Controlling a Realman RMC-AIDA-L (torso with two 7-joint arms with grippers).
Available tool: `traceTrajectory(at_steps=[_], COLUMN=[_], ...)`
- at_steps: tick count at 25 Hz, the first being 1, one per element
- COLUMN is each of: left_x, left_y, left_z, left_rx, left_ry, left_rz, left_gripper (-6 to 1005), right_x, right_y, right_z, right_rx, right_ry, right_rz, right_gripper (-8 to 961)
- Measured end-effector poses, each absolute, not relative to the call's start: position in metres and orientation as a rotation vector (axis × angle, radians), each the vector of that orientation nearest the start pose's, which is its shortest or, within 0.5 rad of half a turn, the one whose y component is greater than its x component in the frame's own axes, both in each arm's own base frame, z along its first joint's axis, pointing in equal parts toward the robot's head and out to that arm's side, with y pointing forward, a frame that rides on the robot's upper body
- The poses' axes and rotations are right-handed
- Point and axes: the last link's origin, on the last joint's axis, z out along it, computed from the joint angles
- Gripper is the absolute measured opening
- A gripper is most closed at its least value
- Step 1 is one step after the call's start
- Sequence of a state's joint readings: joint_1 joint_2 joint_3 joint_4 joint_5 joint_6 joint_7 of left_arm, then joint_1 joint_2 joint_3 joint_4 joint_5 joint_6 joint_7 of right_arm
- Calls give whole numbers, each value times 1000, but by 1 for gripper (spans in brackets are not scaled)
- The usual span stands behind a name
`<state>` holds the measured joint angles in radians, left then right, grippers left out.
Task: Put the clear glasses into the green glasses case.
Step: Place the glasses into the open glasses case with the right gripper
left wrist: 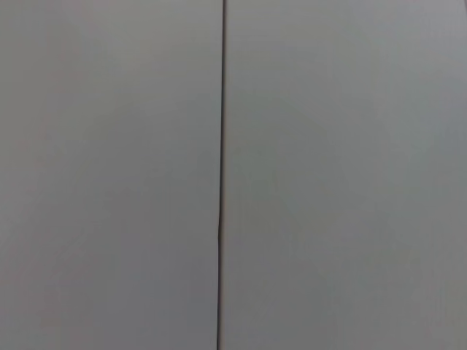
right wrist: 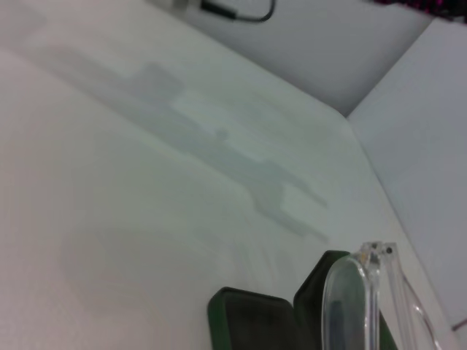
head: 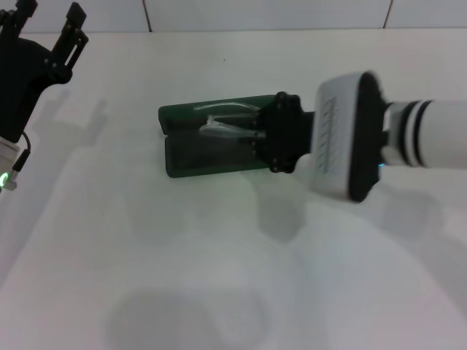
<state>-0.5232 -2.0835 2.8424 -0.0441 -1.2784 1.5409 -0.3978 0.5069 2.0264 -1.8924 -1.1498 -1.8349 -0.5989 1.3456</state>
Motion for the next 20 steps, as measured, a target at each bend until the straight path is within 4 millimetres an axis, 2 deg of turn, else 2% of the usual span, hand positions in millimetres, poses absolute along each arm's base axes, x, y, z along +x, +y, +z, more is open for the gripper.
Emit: traceTrajectory(at_steps=[6, 20], left_x=[-290, -285], left_y=[332, 332], left_z=[18, 14], left_rx=[-1661, -1672], left_ry=[-332, -337], left_rz=[-1045, -1061], left_gripper=[724, 724], right_x=[132, 144], right_y=[358, 356], right_z=[-111, -129], right_rx=[-2531, -2432], right_ry=[-633, -664], right_rz=[13, -58], right_gripper=[115, 114])
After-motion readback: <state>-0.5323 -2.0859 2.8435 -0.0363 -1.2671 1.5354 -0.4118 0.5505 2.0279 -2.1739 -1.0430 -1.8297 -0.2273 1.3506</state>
